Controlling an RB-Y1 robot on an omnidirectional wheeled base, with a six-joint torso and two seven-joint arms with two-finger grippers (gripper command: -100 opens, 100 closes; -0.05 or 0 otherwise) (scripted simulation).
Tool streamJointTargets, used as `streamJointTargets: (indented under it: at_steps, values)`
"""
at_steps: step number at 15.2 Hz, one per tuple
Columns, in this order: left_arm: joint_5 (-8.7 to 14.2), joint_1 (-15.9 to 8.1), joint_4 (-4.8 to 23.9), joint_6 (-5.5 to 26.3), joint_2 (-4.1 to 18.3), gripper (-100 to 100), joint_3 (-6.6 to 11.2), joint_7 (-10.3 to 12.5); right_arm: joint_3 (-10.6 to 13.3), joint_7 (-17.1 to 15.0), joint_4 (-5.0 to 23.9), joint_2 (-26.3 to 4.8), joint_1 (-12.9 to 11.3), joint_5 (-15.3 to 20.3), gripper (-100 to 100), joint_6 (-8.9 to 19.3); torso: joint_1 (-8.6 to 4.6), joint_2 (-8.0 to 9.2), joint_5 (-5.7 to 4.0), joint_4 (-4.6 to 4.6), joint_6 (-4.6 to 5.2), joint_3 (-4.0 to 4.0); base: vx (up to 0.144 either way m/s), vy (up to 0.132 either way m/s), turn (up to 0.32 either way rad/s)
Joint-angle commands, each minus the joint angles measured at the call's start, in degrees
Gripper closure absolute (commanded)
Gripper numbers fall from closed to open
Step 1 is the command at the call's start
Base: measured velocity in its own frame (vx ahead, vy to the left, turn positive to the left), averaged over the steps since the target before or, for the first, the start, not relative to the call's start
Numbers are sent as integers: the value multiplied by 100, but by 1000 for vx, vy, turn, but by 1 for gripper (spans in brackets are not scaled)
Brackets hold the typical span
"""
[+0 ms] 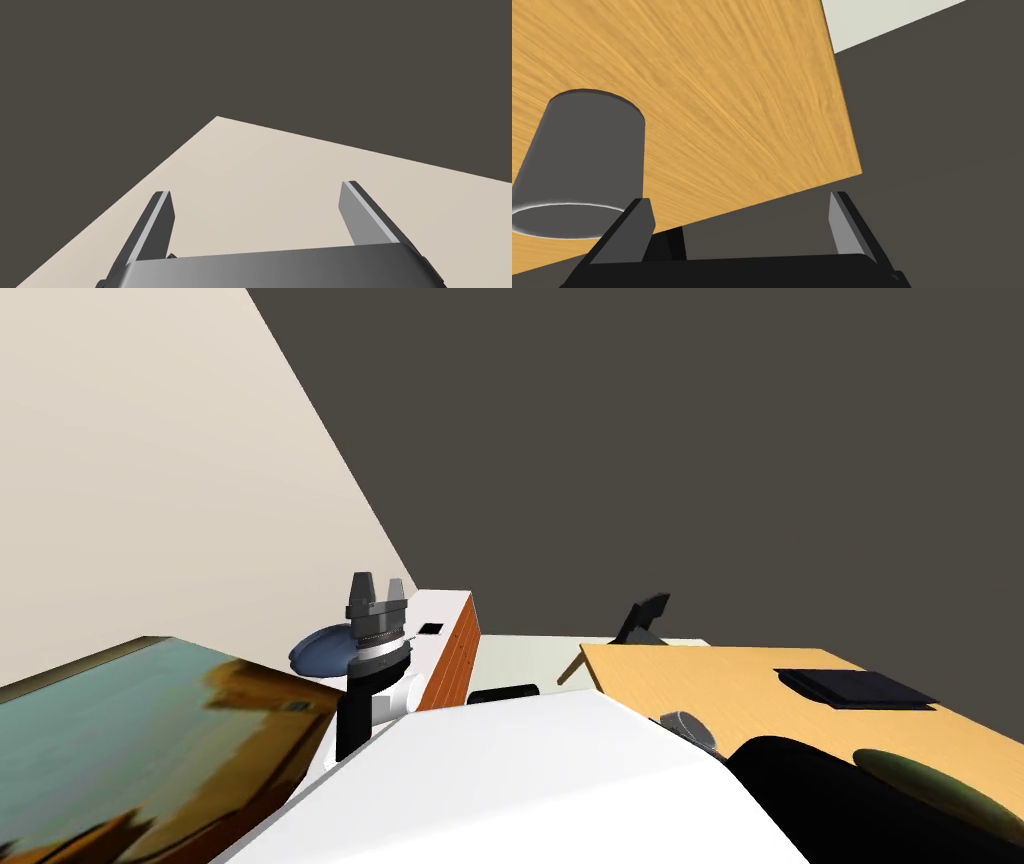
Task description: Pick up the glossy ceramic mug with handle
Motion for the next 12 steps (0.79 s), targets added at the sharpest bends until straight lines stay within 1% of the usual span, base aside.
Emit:
streamJointTargets:
  at_steps: [1,2,3,4,5,6,7,9,10,12]
  values:
    - [0,0,0,0,0,0,0,0,89,-37,258,-152,158,204,-100,112,0,0,0,0,0,0,91,-33,404]
    - [0,-1,0,0,0,0,0,0,89,-37,258,-152,158,204,-100,112,-1,-3,0,-1,-3,-2,79,-42,277]
    - [0,0,0,0,0,0,0,0,89,-37,258,-152,158,204,-100,112,-2,-2,-1,0,2,-1,50,-35,54]
    - [0,1,0,0,0,0,1,0,149,-53,394,-220,224,300,-100,130,0,5,-2,1,6,3,39,-26,146]
    - [0,0,0,0,0,0,0,0,149,-53,394,-220,224,300,-100,130,2,11,-1,2,2,6,35,-26,174]
    - [0,0,0,0,0,0,0,0,218,-68,519,-275,280,389,-100,140,4,15,0,3,4,8,37,-28,273]
    - [0,-1,0,0,0,0,0,0,218,-68,519,-275,280,389,-100,140,5,16,1,4,1,9,33,-39,202]
    - [0,0,0,0,0,0,0,0,385,-97,731,-346,363,546,-100,138,-1,19,-1,4,3,11,33,-56,230]
    - [0,-1,0,0,0,0,0,0,385,-97,731,-346,363,546,-100,138,-6,18,-2,4,1,10,31,-66,211]
    - [0,0,0,0,0,0,1,0,578,-122,892,-371,413,673,-100,110,-10,22,-4,5,3,13,19,-73,205]
